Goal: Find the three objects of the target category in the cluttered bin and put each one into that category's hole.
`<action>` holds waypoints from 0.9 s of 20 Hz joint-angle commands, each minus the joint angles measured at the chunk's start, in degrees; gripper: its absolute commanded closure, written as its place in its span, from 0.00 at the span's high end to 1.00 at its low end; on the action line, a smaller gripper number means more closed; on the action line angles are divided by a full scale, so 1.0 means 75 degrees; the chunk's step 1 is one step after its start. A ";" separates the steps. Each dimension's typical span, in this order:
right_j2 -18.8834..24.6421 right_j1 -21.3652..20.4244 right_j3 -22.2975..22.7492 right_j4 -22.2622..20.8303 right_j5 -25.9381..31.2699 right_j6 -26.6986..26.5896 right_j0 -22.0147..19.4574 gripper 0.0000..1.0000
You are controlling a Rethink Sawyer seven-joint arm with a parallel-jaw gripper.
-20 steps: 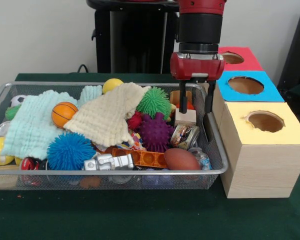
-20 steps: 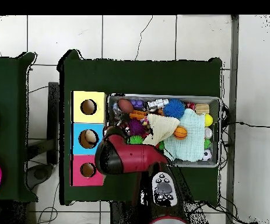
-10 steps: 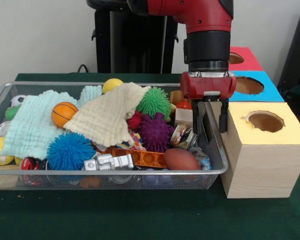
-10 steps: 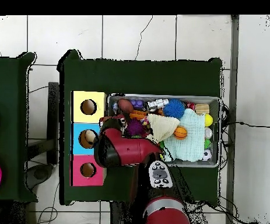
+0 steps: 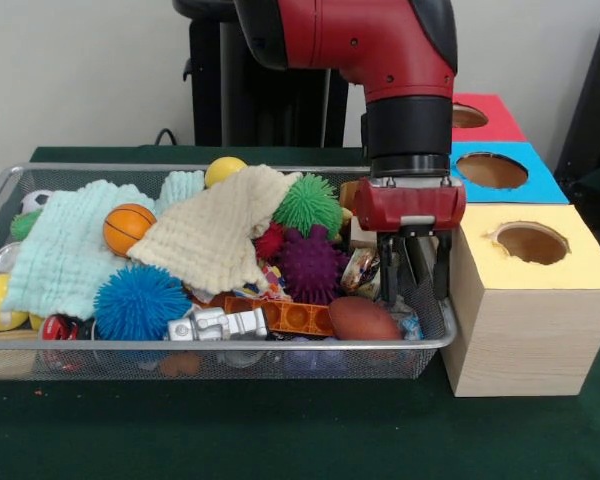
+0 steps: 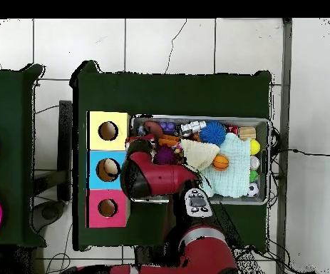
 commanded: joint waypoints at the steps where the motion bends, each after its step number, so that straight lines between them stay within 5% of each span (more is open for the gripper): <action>1: 0.0378 0.0599 -0.0541 -0.0087 -0.0374 0.1321 -0.0189 1.00; 9: 0.0403 0.1021 -0.0466 0.0090 0.0448 0.1258 -0.0250 1.00; 18: -0.0221 0.1168 -0.0118 0.0864 0.1173 0.1389 0.0209 1.00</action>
